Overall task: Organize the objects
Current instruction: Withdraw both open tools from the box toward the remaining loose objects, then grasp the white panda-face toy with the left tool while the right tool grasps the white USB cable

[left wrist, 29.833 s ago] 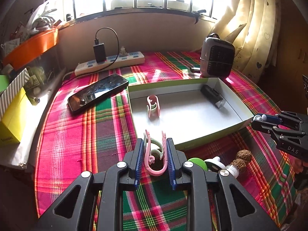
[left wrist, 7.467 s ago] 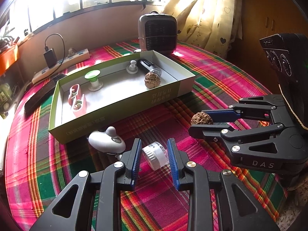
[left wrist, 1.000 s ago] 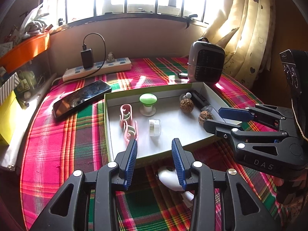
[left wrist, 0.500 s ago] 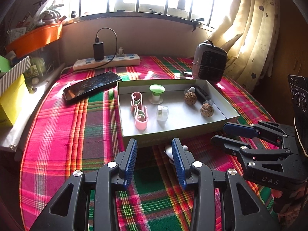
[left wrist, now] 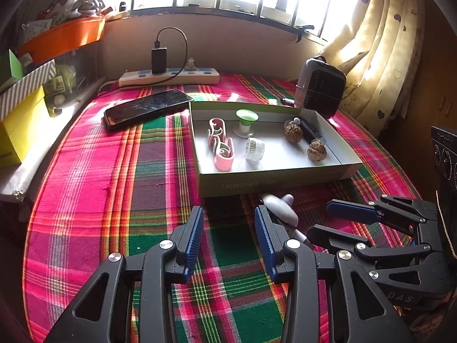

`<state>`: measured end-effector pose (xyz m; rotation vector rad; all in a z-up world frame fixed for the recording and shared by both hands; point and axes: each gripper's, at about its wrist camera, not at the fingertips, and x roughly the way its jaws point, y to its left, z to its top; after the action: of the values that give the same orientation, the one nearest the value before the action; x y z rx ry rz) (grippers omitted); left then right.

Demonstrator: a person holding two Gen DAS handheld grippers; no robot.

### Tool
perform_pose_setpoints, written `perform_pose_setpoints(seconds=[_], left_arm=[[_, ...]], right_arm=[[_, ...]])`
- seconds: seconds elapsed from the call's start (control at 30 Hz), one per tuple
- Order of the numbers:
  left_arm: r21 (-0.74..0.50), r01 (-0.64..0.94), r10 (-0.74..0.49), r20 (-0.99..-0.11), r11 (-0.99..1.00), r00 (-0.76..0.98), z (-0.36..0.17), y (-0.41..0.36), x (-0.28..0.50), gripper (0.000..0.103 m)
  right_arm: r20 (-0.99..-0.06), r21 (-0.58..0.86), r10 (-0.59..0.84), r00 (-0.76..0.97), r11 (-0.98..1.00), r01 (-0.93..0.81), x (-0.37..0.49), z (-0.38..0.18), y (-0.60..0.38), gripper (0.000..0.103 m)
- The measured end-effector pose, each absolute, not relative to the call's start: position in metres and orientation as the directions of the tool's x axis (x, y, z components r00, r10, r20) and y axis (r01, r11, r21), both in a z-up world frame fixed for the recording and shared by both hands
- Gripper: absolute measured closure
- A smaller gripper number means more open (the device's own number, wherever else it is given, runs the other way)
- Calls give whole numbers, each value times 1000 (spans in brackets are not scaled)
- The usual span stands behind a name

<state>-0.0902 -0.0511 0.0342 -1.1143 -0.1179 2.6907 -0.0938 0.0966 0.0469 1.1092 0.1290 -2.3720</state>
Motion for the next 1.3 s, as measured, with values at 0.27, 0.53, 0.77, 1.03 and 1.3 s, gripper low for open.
perform_pose_setpoints(seconds=[0.27,0.53,0.77,1.03,1.3], left_arm=[[-179,-177,252,-691,-968,-678,32,-56,-90,67],[-192,-183,265,-691,-964,-672,30,-58,-90,67],[-204,-191,279,-691,-960,-666,30,-58,-91,67],[-213,-206,296,-691,-955,-659,30,-56,-91,67],[-225,-225,318,-693,-948,-647,31,-53,-92,67]], right_arm=[[-758,132,-423,-496,-845,518,-92,37,79,61],[-776,92,-382,-502,-856,508,-94,31,69,62],[-781,49,-356,-514,-855,517,-92,30,66,84],[-785,51,-367,-500,-842,537,-87,29,69,85],[-792,63,-393,-467,-814,578,-75,30,77,86]])
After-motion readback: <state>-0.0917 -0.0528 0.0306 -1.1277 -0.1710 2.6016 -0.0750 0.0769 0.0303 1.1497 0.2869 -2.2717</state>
